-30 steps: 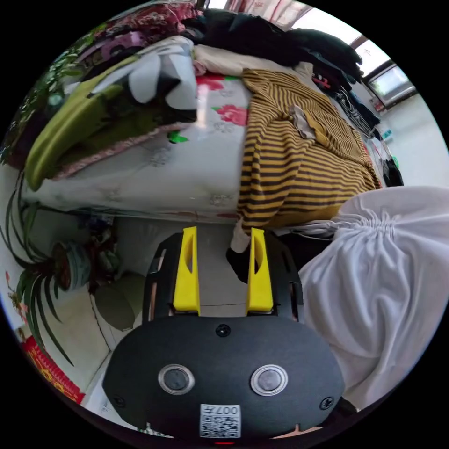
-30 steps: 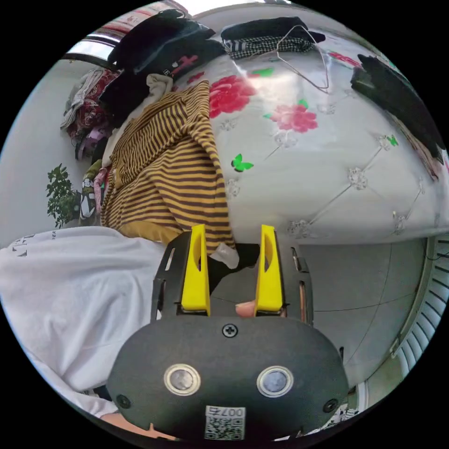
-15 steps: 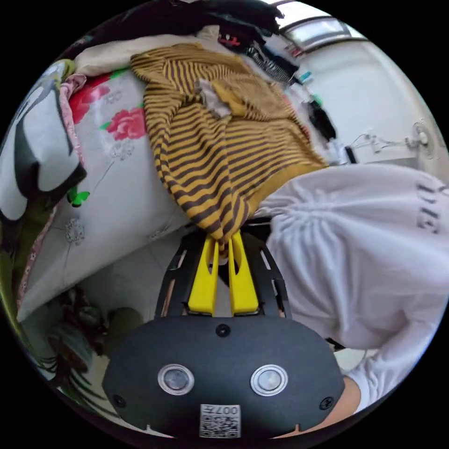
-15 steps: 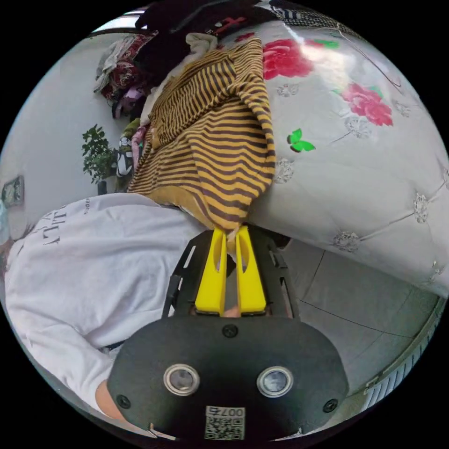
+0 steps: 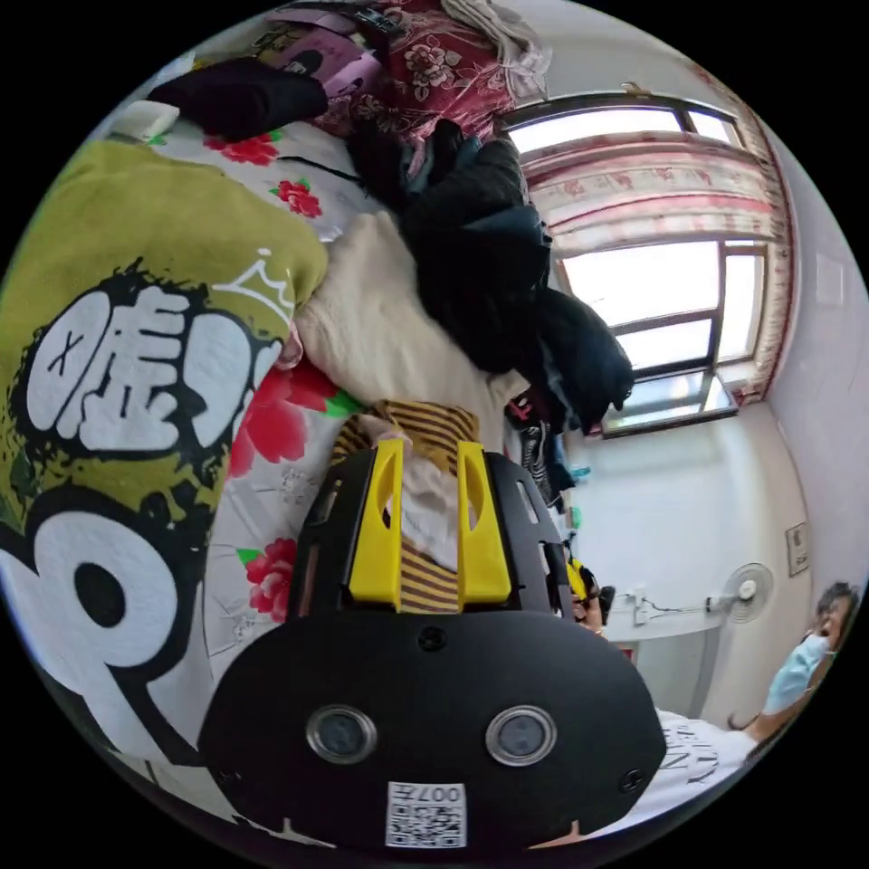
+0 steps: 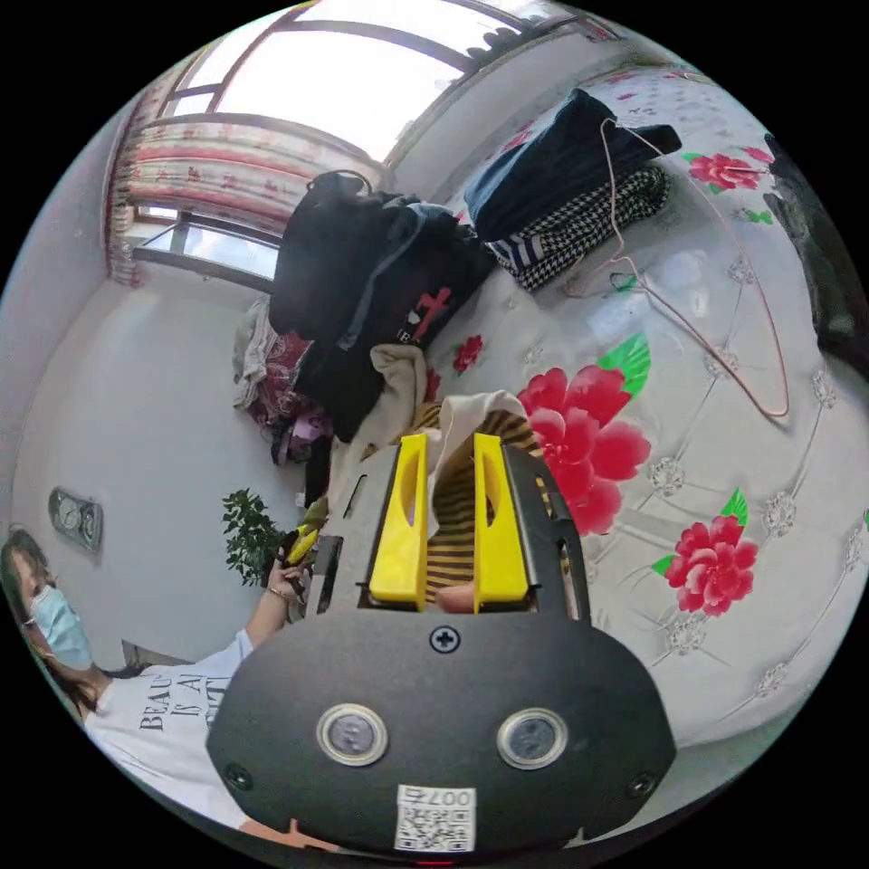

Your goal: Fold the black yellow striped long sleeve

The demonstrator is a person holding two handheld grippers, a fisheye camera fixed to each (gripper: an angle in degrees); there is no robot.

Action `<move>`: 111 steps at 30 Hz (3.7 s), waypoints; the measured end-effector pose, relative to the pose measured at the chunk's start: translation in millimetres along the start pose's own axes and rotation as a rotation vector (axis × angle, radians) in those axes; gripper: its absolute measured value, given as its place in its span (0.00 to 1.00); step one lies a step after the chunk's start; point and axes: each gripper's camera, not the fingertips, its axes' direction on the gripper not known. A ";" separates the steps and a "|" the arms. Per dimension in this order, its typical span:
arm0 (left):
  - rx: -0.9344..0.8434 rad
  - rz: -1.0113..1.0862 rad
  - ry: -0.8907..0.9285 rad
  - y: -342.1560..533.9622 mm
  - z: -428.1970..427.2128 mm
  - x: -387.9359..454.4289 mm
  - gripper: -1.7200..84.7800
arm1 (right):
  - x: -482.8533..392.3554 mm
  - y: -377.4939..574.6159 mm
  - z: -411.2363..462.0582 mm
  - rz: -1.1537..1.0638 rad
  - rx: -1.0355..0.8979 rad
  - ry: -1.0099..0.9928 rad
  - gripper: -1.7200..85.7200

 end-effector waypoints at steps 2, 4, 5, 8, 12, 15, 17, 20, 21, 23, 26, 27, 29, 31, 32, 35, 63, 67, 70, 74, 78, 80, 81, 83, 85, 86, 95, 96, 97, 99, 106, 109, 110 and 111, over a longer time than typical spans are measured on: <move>-0.034 0.061 -0.100 9.3 13.0 9.7 0.14 | 0.1 10.7 15.3 -0.027 -0.039 0.080 0.08; -0.094 0.188 -0.254 30.5 28.5 21.2 0.15 | -0.5 25.9 27.1 -0.080 -0.083 0.174 0.09; -0.109 0.217 -0.293 36.5 32.3 23.1 0.15 | -0.9 35.3 33.8 -0.110 -0.111 0.254 0.09; -0.204 0.345 -0.471 61.6 55.6 29.1 0.17 | -3.1 49.8 52.5 -0.193 -0.199 0.417 0.10; -0.264 0.395 -0.646 77.4 91.4 28.3 0.14 | -15.2 58.8 85.8 -0.277 -0.302 0.499 0.09; -0.327 0.427 -0.600 80.2 107.8 37.5 0.04 | -25.0 54.5 92.3 -0.299 -0.405 0.483 0.06; -0.407 0.416 -0.625 83.5 114.9 44.5 0.03 | -31.5 58.3 76.4 -0.314 -0.368 0.505 0.05; -0.495 0.426 -0.598 114.4 109.3 55.7 0.03 | -31.2 78.3 41.1 -0.286 -0.338 0.522 0.05; -0.526 0.389 -0.548 133.0 104.6 53.4 0.03 | -26.7 89.3 29.4 -0.246 -0.339 0.517 0.05; -0.540 0.329 -0.488 162.9 96.1 47.4 0.04 | -22.2 105.8 18.6 -0.215 -0.373 0.506 0.07; -0.567 0.317 -0.489 200.2 85.1 45.0 0.09 | -39.5 124.3 6.9 -0.260 -0.344 0.536 0.11; -0.567 0.354 -0.523 206.8 81.0 50.4 0.11 | -58.6 129.5 7.3 -0.345 -0.319 0.525 0.12; -0.528 0.481 -0.580 209.0 76.3 69.1 0.12 | -91.6 135.6 17.4 -0.494 -0.279 0.521 0.14; -0.446 0.780 -0.605 210.9 82.0 108.7 0.13 | -121.2 139.3 40.6 -0.639 -0.303 0.503 0.14; -0.420 0.858 -0.606 212.3 86.0 118.2 0.14 | -137.8 141.8 62.1 -0.729 -0.346 0.494 0.14; -0.410 1.199 -0.567 223.6 124.4 148.7 0.15 | -163.6 152.7 124.4 -0.911 -0.497 0.510 0.13; -0.204 0.223 -0.460 167.2 99.4 44.6 0.06 | 49.2 248.4 -70.3 0.247 0.138 0.279 0.15; -0.250 0.211 -0.509 163.4 116.7 43.9 0.08 | 51.1 253.7 -54.8 0.245 0.178 0.268 0.14; -0.293 0.242 -0.591 156.2 133.1 50.3 0.09 | 55.4 245.0 -40.0 0.295 0.233 0.147 0.12; -0.327 0.273 -0.653 150.4 148.7 54.9 0.09 | -1.3 210.7 -15.4 0.097 0.206 0.024 0.09; -0.319 0.277 -0.655 147.5 157.1 52.2 0.09 | -148.0 196.9 34.3 -0.443 0.009 -0.070 0.08; -0.309 0.277 -0.646 147.8 158.0 49.3 0.09 | -209.6 215.0 69.7 -0.682 -0.140 -0.114 0.08; -0.300 0.276 -0.636 147.8 156.5 47.5 0.09 | -242.0 233.6 95.8 -0.812 -0.246 -0.149 0.08; -0.284 0.259 -0.620 147.5 150.5 42.7 0.09 | -274.6 264.9 137.7 -0.941 -0.402 -0.221 0.08; -0.236 0.224 -0.583 148.9 134.3 32.3 0.09 | -288.2 295.3 184.4 -0.982 -0.542 -0.264 0.09; -0.228 0.210 -0.574 149.5 129.8 28.5 0.09 | -289.3 312.2 215.7 -0.973 -0.640 -0.271 0.09; -0.149 0.115 -0.346 174.1 74.0 -17.9 0.11 | -196.1 269.1 207.2 -0.607 -0.567 -0.126 0.12; -0.150 0.125 -0.313 175.4 74.4 -18.8 0.12 | -167.2 255.9 188.5 -0.504 -0.497 -0.087 0.12; -0.169 0.144 -0.293 175.0 78.7 -17.9 0.14 | -152.2 250.6 179.7 -0.451 -0.469 -0.068 0.13; -0.210 0.179 -0.264 171.9 90.6 -15.1 0.16 | -97.7 238.7 151.6 -0.253 -0.403 -0.032 0.13; -0.380 0.248 -0.148 146.1 147.4 -0.9 0.16 | -52.9 245.9 179.0 -0.097 -0.524 -0.169 0.13; -0.460 0.244 -0.139 139.3 170.2 6.0 0.10 | -56.5 239.0 200.8 -0.076 -0.559 -0.188 0.11; -0.461 0.242 -0.142 138.0 171.9 7.9 0.10 | -57.8 233.1 202.5 -0.073 -0.582 -0.199 0.10; -0.464 0.257 -0.130 135.2 174.0 15.0 0.09 | -60.9 226.3 197.2 -0.081 -0.574 -0.224 0.09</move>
